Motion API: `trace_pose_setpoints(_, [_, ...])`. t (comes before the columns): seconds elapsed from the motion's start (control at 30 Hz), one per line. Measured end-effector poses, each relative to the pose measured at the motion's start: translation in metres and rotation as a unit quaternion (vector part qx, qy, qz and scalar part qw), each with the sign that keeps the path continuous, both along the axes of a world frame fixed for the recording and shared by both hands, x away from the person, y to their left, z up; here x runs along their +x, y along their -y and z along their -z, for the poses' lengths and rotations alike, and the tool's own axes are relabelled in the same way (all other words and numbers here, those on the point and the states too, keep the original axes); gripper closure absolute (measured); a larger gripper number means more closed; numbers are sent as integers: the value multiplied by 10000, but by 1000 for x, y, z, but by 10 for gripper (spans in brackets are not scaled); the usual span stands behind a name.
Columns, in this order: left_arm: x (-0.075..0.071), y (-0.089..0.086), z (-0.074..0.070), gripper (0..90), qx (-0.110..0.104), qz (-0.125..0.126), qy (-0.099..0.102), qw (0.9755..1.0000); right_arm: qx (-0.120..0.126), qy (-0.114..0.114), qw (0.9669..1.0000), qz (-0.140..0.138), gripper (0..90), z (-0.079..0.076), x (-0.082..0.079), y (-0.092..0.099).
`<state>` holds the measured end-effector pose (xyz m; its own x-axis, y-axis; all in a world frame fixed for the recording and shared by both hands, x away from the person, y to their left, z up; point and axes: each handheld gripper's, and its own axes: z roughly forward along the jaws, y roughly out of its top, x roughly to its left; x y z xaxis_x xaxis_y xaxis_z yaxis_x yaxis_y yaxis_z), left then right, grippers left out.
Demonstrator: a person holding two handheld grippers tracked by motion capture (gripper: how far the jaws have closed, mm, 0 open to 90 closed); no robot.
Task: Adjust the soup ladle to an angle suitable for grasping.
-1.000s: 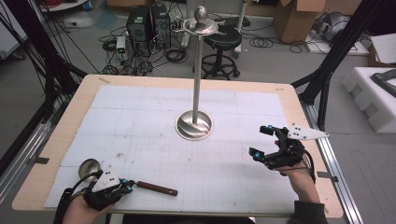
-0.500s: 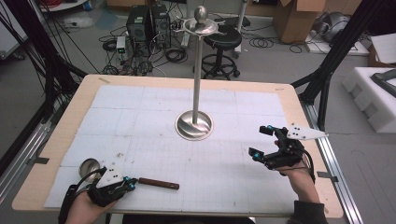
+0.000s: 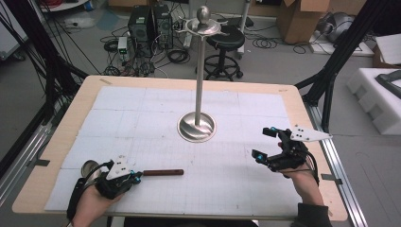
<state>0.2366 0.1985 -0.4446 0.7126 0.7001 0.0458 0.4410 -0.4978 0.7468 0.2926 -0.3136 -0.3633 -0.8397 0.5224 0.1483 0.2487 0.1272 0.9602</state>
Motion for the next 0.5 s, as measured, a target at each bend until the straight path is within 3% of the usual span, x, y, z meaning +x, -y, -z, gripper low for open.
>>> trace_pose_setpoints(0.23, [12,1,0,898,7,-67,-32,10000,-8,14,10000,-6,3,0,0,0])
trace_pose_setpoints(0.37, [12,1,-1,897,22,-69,-16,10000,-9,-1,10000,-14,3,0,0,0])
trace_pose_setpoints(0.5, [8,-5,-10,897,-126,55,101,9999,2,1,10000,-20,3,0,0,0])
